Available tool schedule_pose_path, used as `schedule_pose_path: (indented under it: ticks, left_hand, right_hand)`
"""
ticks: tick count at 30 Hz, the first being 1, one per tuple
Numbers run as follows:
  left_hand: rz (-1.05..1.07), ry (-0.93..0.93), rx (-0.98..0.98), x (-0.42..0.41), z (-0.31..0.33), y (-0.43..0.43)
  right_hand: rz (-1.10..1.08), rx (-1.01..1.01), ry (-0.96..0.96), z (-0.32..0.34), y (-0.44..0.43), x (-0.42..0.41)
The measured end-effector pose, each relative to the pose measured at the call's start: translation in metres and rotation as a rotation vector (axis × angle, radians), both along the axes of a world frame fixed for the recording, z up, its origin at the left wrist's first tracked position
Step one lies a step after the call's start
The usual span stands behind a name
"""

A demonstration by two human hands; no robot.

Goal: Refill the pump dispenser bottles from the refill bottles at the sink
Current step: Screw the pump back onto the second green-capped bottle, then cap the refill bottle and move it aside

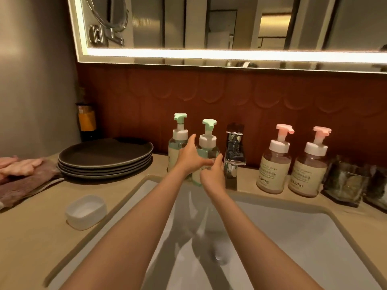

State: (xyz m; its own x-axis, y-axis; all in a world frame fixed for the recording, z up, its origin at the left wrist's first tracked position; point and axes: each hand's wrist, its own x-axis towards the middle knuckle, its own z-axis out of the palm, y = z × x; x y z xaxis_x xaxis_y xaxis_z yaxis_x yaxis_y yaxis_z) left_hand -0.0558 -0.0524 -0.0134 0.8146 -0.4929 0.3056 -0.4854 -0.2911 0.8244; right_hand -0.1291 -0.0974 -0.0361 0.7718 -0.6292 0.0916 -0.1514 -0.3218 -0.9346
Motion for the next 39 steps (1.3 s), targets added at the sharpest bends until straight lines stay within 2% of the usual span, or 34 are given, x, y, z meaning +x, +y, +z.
schedule_pose_path:
  ticks: [3, 9, 17, 22, 26, 30, 32, 35, 37, 39]
  left_hand:
    - [-0.031, -0.072, 0.038, -0.001, 0.000, -0.005]
    - [0.044, -0.235, 0.135, -0.003, -0.001, -0.010]
    - [0.049, -0.284, 0.348, 0.004, 0.005, -0.009]
    - [0.052, -0.329, 0.320, -0.003, 0.006, 0.005]
    - [0.114, -0.365, 0.213, -0.014, 0.015, 0.042]
    - [0.216, -0.330, 0.228, -0.022, 0.027, 0.096]
    - [0.266, -0.303, 0.319, -0.025, 0.030, 0.124]
    - [0.294, -0.327, 0.682, -0.025, 0.025, 0.166]
    - [0.309, -0.243, 0.845, -0.025, 0.017, 0.188]
    - [0.320, -0.127, 0.906, -0.025, 0.007, 0.204]
  right_hand:
    - [-0.004, -0.019, 0.004, -0.005, -0.005, 0.005]
    - [0.026, -0.015, 0.043, -0.005, -0.010, 0.008]
    - [0.130, 0.019, 0.075, 0.010, -0.013, 0.002]
    - [0.085, -0.045, 0.065, 0.009, -0.008, -0.013]
    - [0.028, -0.117, 0.013, 0.005, 0.012, -0.020]
    - [0.171, -0.119, -0.004, 0.002, 0.053, -0.022]
    - [0.274, -0.134, 0.035, 0.004, 0.075, -0.021]
    - [0.393, -0.158, 0.084, 0.006, 0.110, -0.016]
    - [0.429, -0.178, 0.123, 0.006, 0.132, -0.010]
    - [0.453, -0.178, 0.175, 0.003, 0.146, -0.005]
